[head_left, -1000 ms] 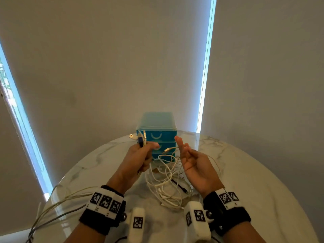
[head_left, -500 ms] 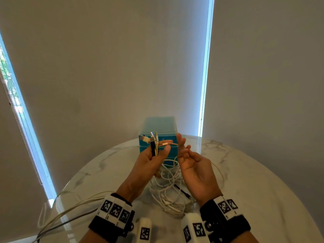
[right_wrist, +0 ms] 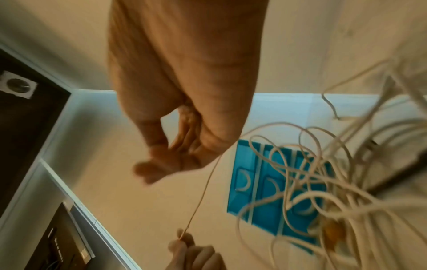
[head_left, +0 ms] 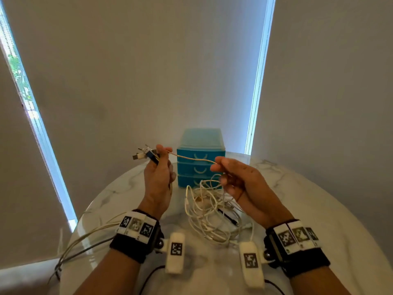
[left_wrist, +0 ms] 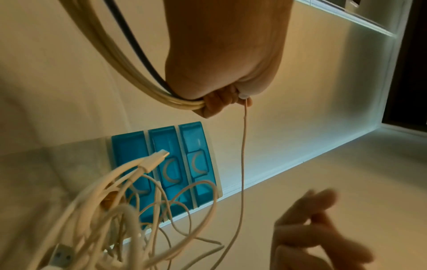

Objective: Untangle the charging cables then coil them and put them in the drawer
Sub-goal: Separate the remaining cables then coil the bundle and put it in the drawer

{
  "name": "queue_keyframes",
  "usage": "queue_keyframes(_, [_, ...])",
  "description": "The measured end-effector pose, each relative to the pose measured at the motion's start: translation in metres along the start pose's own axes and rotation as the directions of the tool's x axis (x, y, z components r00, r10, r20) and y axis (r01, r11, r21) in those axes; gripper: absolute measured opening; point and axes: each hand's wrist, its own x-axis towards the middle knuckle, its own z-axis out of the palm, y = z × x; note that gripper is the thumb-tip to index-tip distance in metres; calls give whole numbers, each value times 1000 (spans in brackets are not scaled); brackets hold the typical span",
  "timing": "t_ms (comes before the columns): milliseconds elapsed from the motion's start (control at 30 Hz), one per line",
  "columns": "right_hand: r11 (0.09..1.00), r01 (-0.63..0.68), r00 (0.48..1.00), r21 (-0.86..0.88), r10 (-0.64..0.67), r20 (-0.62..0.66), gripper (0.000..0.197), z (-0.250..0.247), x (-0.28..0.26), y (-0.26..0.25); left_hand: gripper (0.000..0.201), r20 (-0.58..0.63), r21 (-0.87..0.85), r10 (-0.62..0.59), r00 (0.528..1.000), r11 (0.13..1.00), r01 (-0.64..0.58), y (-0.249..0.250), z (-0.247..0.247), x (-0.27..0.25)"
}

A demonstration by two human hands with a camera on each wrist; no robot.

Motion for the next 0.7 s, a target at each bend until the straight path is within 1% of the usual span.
queue_keyframes(33, [994, 82, 991, -68, -89, -96, 24, -5, 2, -1, 31, -8, -25, -9, 1000, 1000, 9, 1, -1, 2])
queue_keyframes(67, [970, 127, 970, -206, -164, -177, 23, -11, 4, -1, 30, -7, -44, -14, 1000, 999, 13, 3, 0, 2])
queue_keyframes(100, [920, 113, 952, -374, -209, -226, 27, -18, 6, 3, 30, -2, -62, -11, 1000, 998, 11, 5, 0, 3])
queue_keyframes(133, [858, 51, 949, -512, -201, -242, 31, -25, 7, 8, 29, 4, -81, -8, 1000, 997, 8, 7, 0, 3])
queue_keyframes(167, [811, -26, 960, -585, -143, -242, 33, -33, 8, 15, 29, 10, -105, -8, 1000, 994, 9, 9, 0, 3])
queue_keyframes(200, [795, -90, 970, -599, -66, -234, 33, -39, 9, 21, 29, 10, -135, -10, 1000, 991, 11, 11, 0, 4])
queue_keyframes(233, [809, -134, 973, -572, -1, -230, 29, -45, 9, 27, 28, 8, -165, -12, 1000, 986, 14, 14, -1, 6])
queue_keyframes(267, [833, -162, 970, -529, 37, -239, 24, -49, 10, 32, 29, 3, -191, -15, 1000, 981, 15, 16, -3, 7])
queue_keyframes(300, [853, -167, 965, -495, 38, -260, 21, -52, 10, 35, 30, 1, -215, -14, 1000, 977, 14, 17, -5, 9])
queue_keyframes(333, [864, -149, 958, -480, 5, -288, 22, -53, 11, 35, 32, 5, -235, -12, 1000, 972, 13, 18, -6, 10])
queue_keyframes(367, [863, -108, 947, -493, -61, -316, 23, -53, 11, 34, 35, 16, -251, -13, 1000, 968, 16, 19, -8, 12])
queue_keyframes(433, [820, -7, 911, -572, -231, -343, 19, -51, 12, 30, 40, 41, -267, -22, 999, 963, 32, 19, -11, 13])
queue_keyframes(500, [779, 74, 874, -623, -351, -336, 17, -49, 15, 27, 41, 58, -276, -23, 998, 960, 39, 18, -13, 15])
queue_keyframes(533, [766, 107, 844, -634, -407, -349, 16, -47, 16, 25, 42, 72, -282, -19, 997, 959, 39, 19, -14, 16])
queue_keyframes(600, [731, 154, 749, -665, -526, -404, 11, -49, 18, 21, 41, 84, -308, -5, 996, 951, 31, 24, -19, 20])
queue_keyframes(633, [729, 158, 714, -666, -551, -433, 11, -52, 19, 21, 39, 70, -334, 3, 998, 942, 20, 28, -24, 24])
queue_keyframes(667, [748, 151, 710, -647, -537, -455, 13, -56, 19, 20, 38, 41, -366, 15, 999, 930, 1, 33, -29, 29])
queue_keyframes(700, [780, 121, 738, -614, -484, -470, 19, -58, 19, 20, 37, 2, -395, 30, 1000, 918, -27, 36, -35, 34])
